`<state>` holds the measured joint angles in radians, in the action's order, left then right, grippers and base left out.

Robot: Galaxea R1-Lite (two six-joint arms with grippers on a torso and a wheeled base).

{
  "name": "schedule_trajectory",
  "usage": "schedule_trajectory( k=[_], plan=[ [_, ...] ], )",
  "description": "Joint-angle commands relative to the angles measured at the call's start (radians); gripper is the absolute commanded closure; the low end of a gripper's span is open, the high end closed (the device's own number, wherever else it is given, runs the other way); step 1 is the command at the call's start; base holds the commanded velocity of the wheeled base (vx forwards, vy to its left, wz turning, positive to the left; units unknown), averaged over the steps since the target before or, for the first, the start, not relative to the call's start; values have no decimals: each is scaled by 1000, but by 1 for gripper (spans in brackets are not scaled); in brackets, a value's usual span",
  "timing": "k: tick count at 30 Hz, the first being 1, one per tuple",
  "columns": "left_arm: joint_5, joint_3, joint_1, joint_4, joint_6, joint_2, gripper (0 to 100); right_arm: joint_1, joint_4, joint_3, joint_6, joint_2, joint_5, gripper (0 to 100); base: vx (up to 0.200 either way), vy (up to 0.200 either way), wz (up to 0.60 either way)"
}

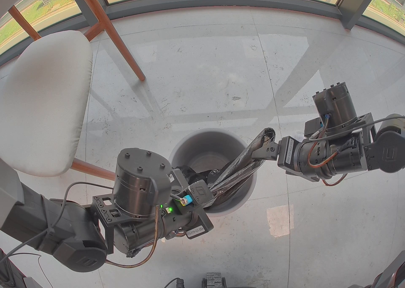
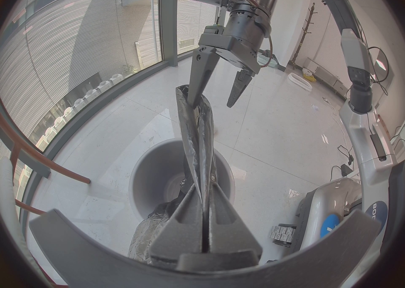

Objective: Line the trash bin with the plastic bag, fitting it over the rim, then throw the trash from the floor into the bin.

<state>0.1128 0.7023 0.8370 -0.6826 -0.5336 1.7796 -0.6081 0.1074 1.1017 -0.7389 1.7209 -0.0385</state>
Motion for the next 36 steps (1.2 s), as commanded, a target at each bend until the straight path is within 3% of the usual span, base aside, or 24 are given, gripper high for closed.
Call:
schedule_trajectory(
  k=[1, 21, 22, 29, 36],
  plan=[
    [2, 2, 1, -6, 0, 0, 100, -10, 0, -19, 0, 8, 0, 0, 0, 0, 0],
    [16, 0, 1, -8, 30, -2, 100, -13, -3, 18, 0, 92, -52, 0, 0, 0, 0],
    [16, 0, -1, -8, 37, -2, 100, -13, -3, 15, 0, 92, -55, 100, 0, 0, 0],
    [18, 0, 1, -8, 57, 0, 100, -15, -5, 49, 1, 92, -55, 100, 0, 0, 0],
    [54, 2, -1, 1, 109, 1, 100, -75, -12, 96, 10, 114, -58, 100, 0, 0, 0]
  ],
)
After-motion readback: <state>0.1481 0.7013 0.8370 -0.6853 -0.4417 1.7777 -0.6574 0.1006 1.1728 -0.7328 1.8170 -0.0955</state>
